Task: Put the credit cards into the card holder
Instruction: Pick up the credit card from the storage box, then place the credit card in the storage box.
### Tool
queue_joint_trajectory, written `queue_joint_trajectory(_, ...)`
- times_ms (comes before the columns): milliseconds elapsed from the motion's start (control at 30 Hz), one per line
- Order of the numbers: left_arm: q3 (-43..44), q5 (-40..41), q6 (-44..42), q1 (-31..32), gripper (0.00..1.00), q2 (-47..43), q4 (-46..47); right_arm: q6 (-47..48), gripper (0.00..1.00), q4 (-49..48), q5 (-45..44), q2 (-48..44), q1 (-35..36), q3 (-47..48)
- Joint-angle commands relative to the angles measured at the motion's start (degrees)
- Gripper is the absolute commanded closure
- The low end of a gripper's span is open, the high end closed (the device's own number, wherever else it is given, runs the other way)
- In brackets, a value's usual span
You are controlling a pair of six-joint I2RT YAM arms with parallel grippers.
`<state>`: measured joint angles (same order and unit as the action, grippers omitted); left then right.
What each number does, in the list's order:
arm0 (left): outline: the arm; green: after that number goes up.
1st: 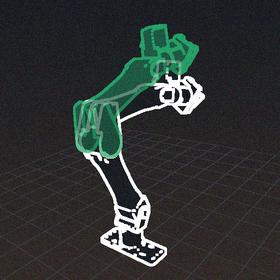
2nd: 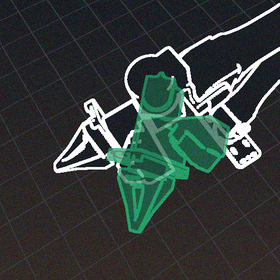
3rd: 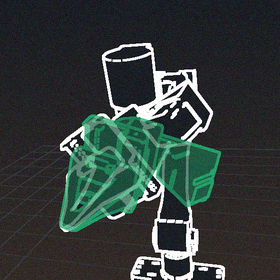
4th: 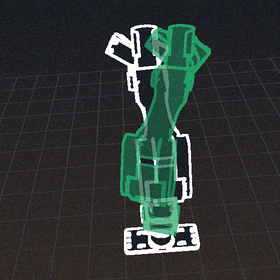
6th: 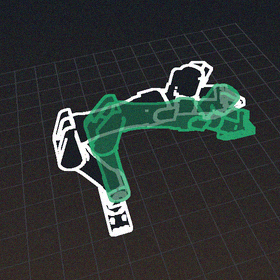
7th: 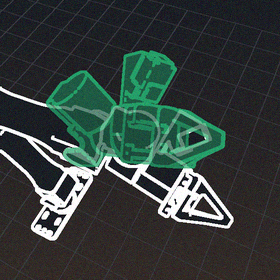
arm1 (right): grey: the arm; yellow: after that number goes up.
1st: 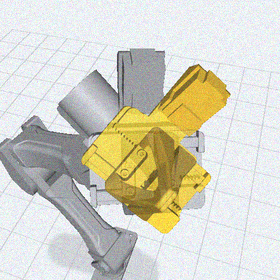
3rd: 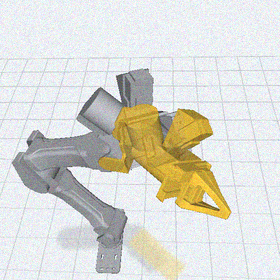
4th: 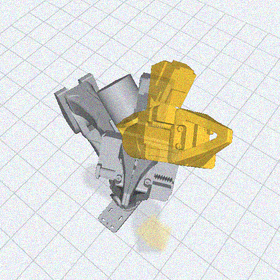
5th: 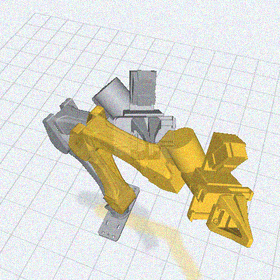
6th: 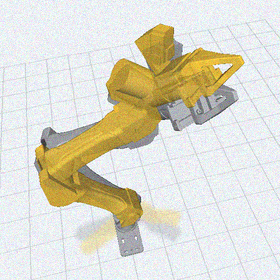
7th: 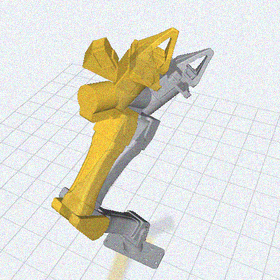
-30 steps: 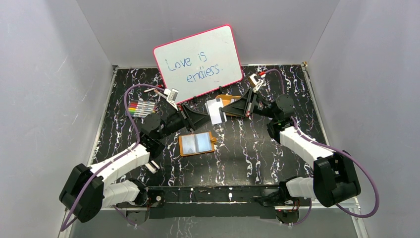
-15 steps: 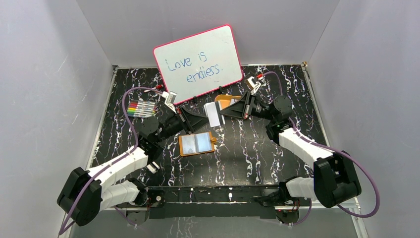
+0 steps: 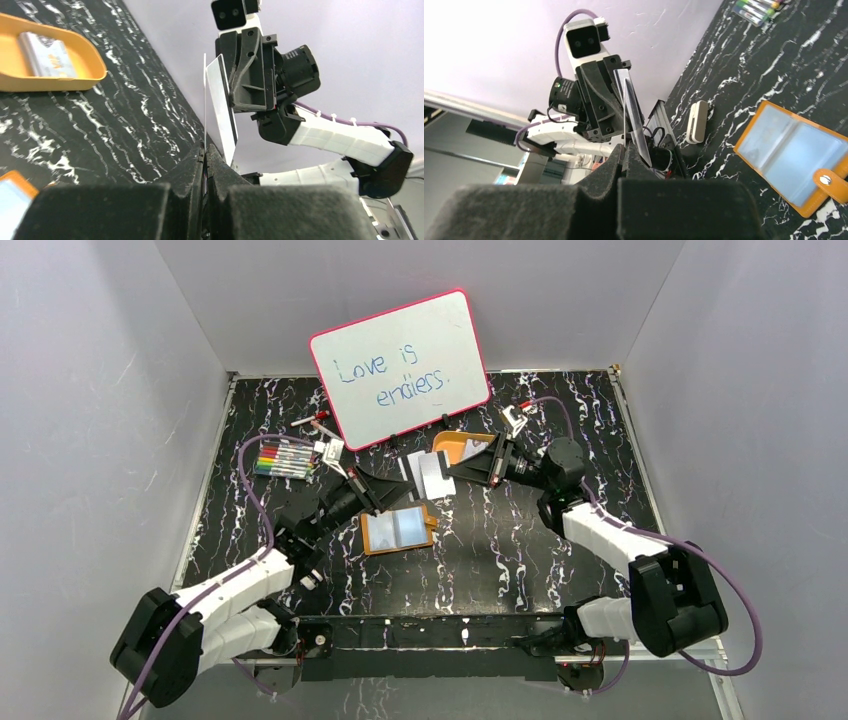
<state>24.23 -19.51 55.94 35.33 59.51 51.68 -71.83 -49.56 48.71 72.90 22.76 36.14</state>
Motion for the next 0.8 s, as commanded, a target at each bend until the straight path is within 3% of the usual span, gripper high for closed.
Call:
queue_joint_trajectory(0, -2.4, 5.0, -1.4, -0.7, 1.00, -3.3, -0.2, 1.7, 1.00, -2.4, -1.4, 1.6, -0.5, -2.3)
queue_joint_trajectory(133, -2.9, 8.5, -3.9, -1.0, 1.00, -7.0, -6.5, 4.8, 1.00, 1.8, -2.4, 1.1, -1.3, -3.1)
queue_joint_trajectory(300, 1.3, 17.5, -10.9, -1.1, 1.00, -13.4, -29.5, 26.7, 1.00, 33.4, -14.8, -5.3, -1.6, 3.2)
queue_joint_trajectory(400, 3.0, 20.9, -13.4, -1.1, 1.00, -15.6, -39.7, 30.5, 1.00, 38.5, -12.4, -4.0, -1.5, 5.1)
queue_joint_trajectory(533, 2.2, 21.2, -13.6, -1.1, 1.00, -15.7, -44.4, 31.6, 1.00, 39.3, -14.5, -4.8, -1.2, 2.7)
queue_joint_trajectory(667, 5.7, 20.8, -14.8, -1.1, 1.00, -8.7, -50.5, 34.2, 1.00, 42.8, -19.1, -7.0, -1.0, 2.2)
queue_joint_trajectory(767, 10.4, 19.6, -16.3, -1.1, 1.00, -2.4, -49.6, 37.3, 1.00, 46.8, -24.2, -11.2, -1.0, 2.0)
